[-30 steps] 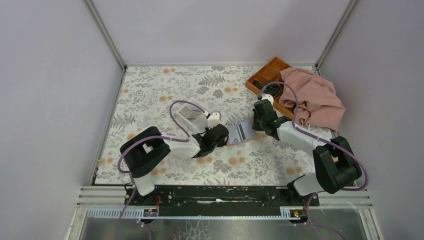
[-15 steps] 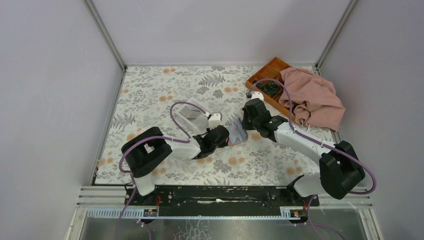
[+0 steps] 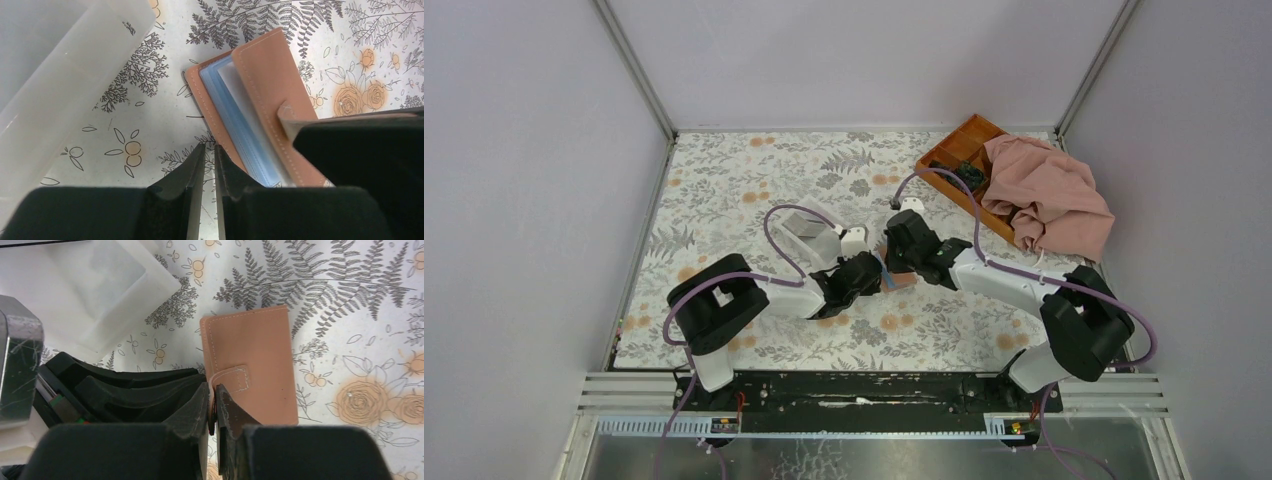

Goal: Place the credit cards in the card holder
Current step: Close the card holder at the center of the board.

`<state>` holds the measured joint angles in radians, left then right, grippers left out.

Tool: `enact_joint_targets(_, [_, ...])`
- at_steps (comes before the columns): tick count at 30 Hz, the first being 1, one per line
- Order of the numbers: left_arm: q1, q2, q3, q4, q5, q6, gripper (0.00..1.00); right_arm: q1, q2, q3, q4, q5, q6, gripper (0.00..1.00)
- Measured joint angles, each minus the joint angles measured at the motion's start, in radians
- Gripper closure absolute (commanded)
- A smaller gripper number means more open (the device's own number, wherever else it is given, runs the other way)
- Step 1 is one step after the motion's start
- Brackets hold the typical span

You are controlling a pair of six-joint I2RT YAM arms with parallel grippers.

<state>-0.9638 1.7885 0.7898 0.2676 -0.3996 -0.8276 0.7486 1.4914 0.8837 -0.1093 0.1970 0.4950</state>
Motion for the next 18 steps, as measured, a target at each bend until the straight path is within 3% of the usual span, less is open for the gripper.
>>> enact_joint_targets(18, [-0.008, -0.082, -0.085, -0.006, 0.021, -0.034, 0.78, 0.051, 0.109, -0.053, 0.105, 0.000, 0.068, 0.95])
